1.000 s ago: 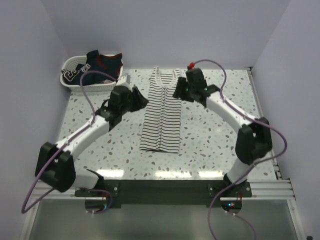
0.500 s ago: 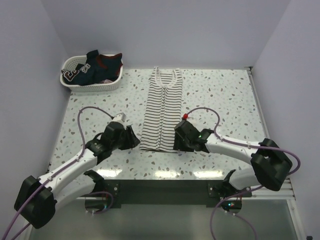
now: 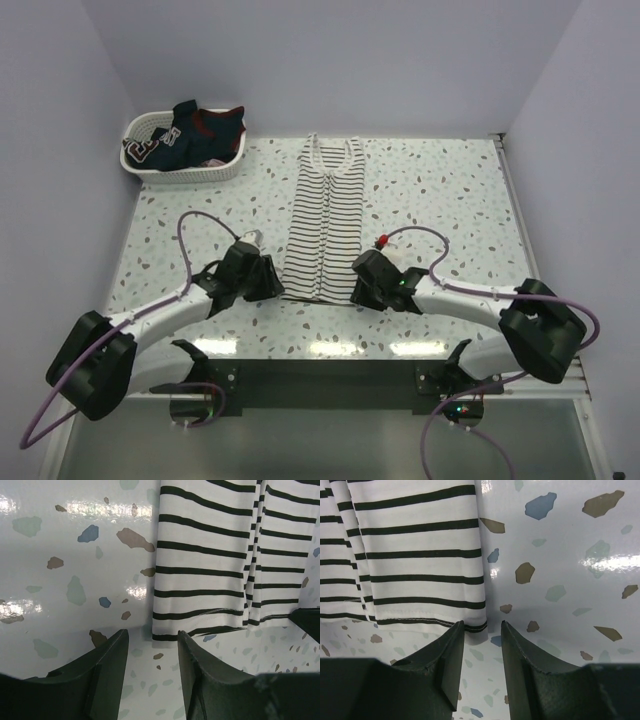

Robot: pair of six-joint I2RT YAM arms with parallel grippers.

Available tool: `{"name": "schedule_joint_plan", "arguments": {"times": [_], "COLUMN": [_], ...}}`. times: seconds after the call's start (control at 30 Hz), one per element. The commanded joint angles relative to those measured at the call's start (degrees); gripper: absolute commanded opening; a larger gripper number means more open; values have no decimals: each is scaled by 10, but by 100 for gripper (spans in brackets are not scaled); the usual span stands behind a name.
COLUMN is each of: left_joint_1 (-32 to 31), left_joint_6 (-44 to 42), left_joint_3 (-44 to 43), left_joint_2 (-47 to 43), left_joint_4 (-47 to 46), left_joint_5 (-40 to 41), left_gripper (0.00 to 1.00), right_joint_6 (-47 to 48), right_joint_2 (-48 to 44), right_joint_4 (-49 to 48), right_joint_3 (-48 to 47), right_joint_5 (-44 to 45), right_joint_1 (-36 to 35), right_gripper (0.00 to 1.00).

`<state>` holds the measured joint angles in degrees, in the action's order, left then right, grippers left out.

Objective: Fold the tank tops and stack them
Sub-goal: Fold the tank top

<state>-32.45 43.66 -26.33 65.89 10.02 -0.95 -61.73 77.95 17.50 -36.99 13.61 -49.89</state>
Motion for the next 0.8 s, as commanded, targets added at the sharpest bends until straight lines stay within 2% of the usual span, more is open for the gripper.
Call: {"name": "schedule_joint_plan", "arguments": {"times": [0.0, 0.33, 0.47, 0.63, 0.67, 0.77], "left_joint_1": [-2, -2, -1, -7, -9, -21], "left_joint_6": [-16, -13, -9, 3, 5, 12], "left_joint_3": [9, 34, 41, 67, 69, 73], "left_joint_2": [14, 43, 62, 60, 63, 69], "left_joint_4": [-59, -91, -91, -124, -128, -132], "left_joint_5": [-12, -27, -26, -24, -25, -25], "left_gripper": [49, 46, 43, 34, 33, 19], "right_joint_6": [-41, -54, -53, -44, -40, -32], "right_joint_2": [14, 19, 19, 30, 31, 37], "right_joint_4": [-49, -63, -64, -69, -69, -59], "right_joint_3": [4, 24, 33, 33, 30, 22], "right_joint_5": [18, 28, 34, 30, 33, 35], "right_joint_1": [-6, -19, -19, -21, -21, -24], "right_gripper": [38, 35, 27, 22, 16, 7]}}
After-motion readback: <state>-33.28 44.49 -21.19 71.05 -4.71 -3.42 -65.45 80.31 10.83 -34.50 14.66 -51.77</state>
